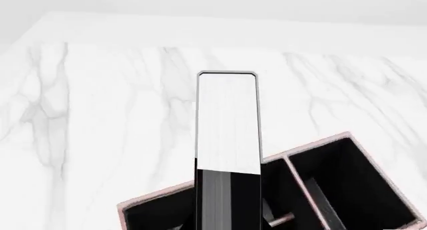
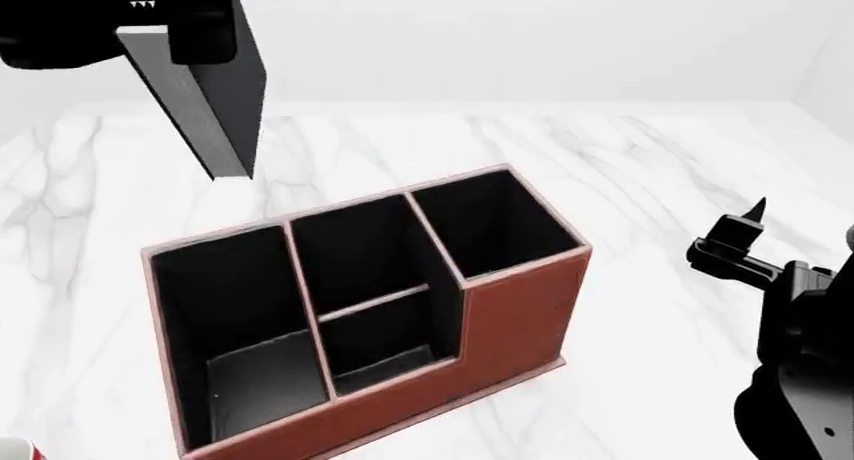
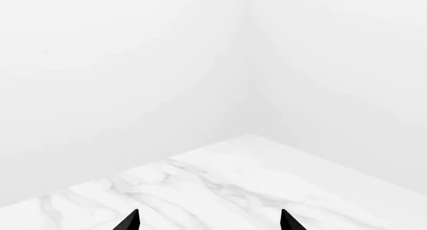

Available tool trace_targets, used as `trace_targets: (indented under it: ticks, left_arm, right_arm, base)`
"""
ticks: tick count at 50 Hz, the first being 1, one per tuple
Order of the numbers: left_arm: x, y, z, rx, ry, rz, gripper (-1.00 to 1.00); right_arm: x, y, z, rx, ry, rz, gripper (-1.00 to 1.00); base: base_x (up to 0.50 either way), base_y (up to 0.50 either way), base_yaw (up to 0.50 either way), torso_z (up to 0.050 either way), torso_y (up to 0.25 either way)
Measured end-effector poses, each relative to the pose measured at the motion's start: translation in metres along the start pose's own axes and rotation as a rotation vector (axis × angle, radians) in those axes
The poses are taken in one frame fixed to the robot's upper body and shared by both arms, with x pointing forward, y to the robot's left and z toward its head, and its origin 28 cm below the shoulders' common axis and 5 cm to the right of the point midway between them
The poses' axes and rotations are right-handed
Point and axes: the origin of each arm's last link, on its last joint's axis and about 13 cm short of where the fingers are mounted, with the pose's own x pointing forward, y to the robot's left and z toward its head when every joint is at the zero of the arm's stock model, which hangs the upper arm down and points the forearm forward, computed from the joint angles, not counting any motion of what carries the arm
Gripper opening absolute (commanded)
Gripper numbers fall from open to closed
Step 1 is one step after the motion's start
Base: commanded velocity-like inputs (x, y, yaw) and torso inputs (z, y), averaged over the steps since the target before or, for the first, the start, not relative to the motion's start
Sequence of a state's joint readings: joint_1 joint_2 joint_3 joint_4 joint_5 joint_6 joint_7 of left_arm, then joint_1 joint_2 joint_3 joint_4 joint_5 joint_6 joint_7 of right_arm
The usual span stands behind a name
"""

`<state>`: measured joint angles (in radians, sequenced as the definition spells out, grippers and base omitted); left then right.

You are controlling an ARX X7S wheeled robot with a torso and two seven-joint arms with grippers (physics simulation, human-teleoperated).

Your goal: Pick up the book and place it in the left compartment of the caddy.

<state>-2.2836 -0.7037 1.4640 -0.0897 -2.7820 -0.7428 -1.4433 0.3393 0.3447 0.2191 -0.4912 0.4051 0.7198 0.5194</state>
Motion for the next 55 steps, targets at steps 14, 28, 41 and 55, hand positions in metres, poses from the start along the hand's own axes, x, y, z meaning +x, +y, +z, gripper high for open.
trace_targets:
  ticks: [14,28,41,55]
  left_arm:
    - [0.015,-0.004,0.008,-0.085,0.107,0.156,-1.00]
    - [0.040,-0.011,0.004,-0.147,0.186,0.208,-1.00]
    - [0.051,-0.016,-0.008,-0.158,0.229,0.211,-1.00]
    - [0.051,-0.021,-0.028,-0.134,0.254,0.205,-1.00]
  right_arm:
    - [0.001,0.002,0.003,0.003,-0.004,0.005,1.00]
    - [0.001,0.003,0.003,0.006,-0.005,0.009,1.00]
    - [0.000,0.004,0.003,0.009,-0.005,0.011,1.00]
    - [0.000,0.004,0.004,0.012,-0.007,0.012,1.00]
  base:
    - [0.00,0.00,0.00,0.000,0.001]
    - [0.00,0.00,0.00,0.000,0.001]
    - [0.00,0.00,0.00,0.000,0.002]
    - [0.00,0.00,0.00,0.001,0.001]
